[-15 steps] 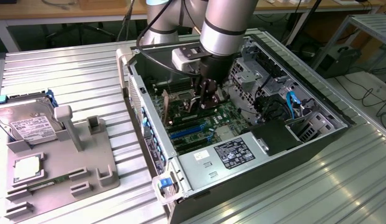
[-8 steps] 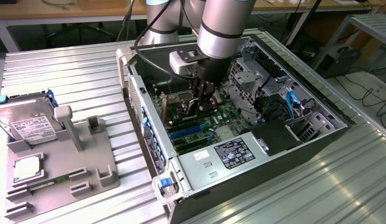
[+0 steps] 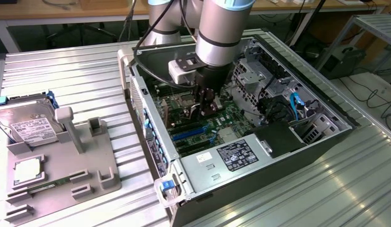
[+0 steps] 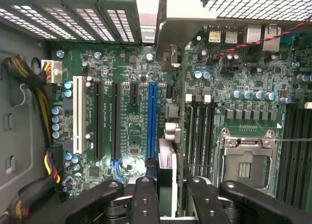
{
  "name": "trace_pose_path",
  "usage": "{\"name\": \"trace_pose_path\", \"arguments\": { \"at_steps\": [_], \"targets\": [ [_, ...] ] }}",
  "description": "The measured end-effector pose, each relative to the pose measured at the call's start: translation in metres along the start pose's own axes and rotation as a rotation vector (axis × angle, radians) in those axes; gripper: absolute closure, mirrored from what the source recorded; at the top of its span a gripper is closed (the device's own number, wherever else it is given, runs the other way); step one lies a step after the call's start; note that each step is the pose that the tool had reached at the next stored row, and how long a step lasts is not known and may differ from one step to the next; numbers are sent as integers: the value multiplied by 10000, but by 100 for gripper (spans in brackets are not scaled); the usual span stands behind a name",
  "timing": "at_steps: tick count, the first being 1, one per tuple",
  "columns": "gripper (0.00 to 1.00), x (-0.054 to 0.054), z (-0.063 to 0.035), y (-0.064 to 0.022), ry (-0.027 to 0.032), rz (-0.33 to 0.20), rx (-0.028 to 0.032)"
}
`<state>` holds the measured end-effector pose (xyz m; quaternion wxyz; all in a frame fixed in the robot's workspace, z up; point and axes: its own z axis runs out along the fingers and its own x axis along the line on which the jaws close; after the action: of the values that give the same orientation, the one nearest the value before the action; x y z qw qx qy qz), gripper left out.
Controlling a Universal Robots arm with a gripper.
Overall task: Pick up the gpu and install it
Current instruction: 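Insert the gpu into the slot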
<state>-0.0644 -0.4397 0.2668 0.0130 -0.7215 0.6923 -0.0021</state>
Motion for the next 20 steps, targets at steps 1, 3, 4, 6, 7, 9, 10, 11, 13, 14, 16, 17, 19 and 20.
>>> {"name": "trace_pose_path", "arguments": {
  "at_steps": [1, 3, 4, 6, 7, 9, 10, 11, 13, 14, 16, 17, 19, 20],
  "targets": [
    [72, 7, 4, 3, 5, -2, -3],
    [72, 13, 13, 4, 13, 135, 1],
    [72, 17, 17, 4, 20, 241, 2],
    [72, 18, 22, 4, 46, 268, 1],
    [72, 18, 24, 4, 45, 269, 1],
    [72, 25, 28, 5, 43, 270, 2],
    [72, 34, 28, 4, 44, 269, 1],
    [72, 43, 28, 5, 44, 269, 1],
    [72, 71, 27, 6, 45, 268, 2],
    [72, 83, 28, 7, 44, 269, 2],
    [72, 83, 33, 18, 47, 270, 1],
    [72, 83, 34, 20, 47, 269, 1],
    [72, 116, 35, 25, 46, 269, 1],
    [72, 120, 36, 26, 45, 270, 2]
  ]
}}
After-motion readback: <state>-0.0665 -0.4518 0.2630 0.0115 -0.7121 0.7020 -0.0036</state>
